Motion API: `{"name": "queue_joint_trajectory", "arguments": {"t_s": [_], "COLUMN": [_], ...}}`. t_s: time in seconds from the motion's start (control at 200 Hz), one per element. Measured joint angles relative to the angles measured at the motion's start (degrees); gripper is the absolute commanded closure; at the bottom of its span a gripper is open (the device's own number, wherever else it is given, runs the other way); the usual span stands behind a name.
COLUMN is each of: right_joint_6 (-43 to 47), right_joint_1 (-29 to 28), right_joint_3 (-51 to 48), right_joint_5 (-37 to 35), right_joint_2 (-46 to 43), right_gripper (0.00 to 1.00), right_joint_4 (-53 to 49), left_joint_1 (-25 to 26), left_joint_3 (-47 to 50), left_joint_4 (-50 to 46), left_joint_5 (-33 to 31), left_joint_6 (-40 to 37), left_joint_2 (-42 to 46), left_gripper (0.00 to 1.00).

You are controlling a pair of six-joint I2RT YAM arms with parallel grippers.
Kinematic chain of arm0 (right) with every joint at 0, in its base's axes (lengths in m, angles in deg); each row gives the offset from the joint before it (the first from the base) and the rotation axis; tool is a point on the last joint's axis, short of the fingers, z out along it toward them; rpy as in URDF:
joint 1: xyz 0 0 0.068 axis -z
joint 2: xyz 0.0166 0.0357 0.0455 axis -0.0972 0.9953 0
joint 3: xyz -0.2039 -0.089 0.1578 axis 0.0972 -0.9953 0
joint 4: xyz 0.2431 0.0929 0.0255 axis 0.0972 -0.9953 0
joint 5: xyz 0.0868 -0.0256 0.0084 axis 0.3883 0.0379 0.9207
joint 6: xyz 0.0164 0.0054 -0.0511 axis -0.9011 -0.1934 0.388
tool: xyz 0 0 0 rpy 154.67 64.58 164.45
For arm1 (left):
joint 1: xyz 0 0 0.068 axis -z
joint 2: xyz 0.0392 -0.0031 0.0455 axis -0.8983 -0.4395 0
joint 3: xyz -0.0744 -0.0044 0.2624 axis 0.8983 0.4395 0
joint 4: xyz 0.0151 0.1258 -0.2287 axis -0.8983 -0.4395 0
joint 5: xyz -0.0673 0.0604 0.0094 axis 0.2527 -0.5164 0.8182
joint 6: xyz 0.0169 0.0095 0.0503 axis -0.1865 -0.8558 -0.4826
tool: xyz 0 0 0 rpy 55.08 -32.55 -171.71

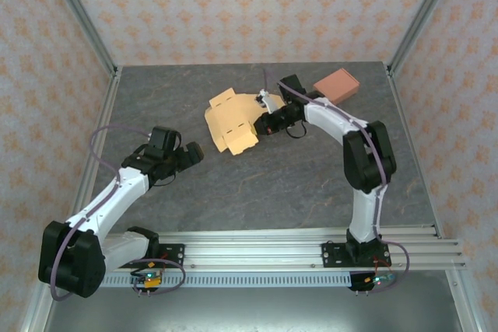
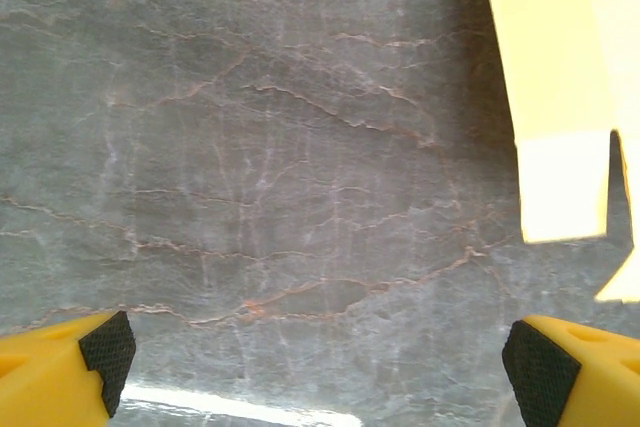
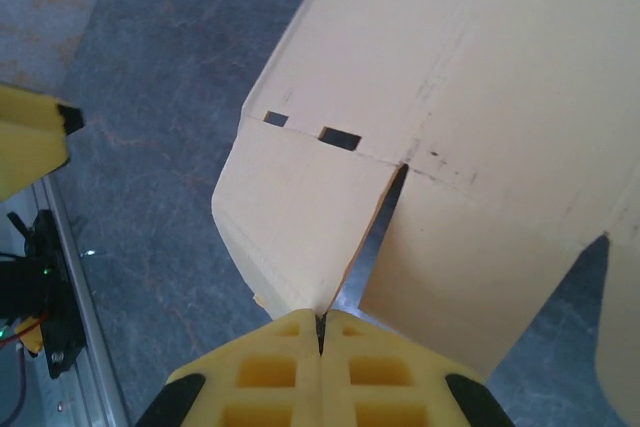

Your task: Fold the paper box

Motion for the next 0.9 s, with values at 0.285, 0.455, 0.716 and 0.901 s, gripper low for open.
{"name": "queue_joint_trajectory", "arguments": {"t_s": [0.285,0.455,0.716,0.901], "right_joint_6": [-3.48,-6.03,-11.41,-13.77], "right_joint_1": [-0.7,-0.7,-0.7,-0.7], "right_joint_3": [-5.6,-8.24,-10.71,-11.91], "right_joint_5": [-0.31,0.74,1.14,-8.85], "right_joint_2": [-9.25,-9.79,-10.58,-11.52], "right_gripper": [1.0,1.0,0.87,0.65], "right_joint_4": [6.1,8.55,12.83,12.9], "left_joint_1": [-0.04,-0.04,-0.07,-0.07], "left_joint_3": [0.48,3.32,7.15,6.99], "left_joint_4": [10.69,18.69,26.05,28.06], "left_joint_5": [10.19,13.68,14.49,12.13], "left_joint_6": [6.51,12.55,21.77,24.3], "left_joint_2": [0.13,0.04,-2.29,-6.86], "left_gripper": [0.0,0.0,0.0,0.0]}}
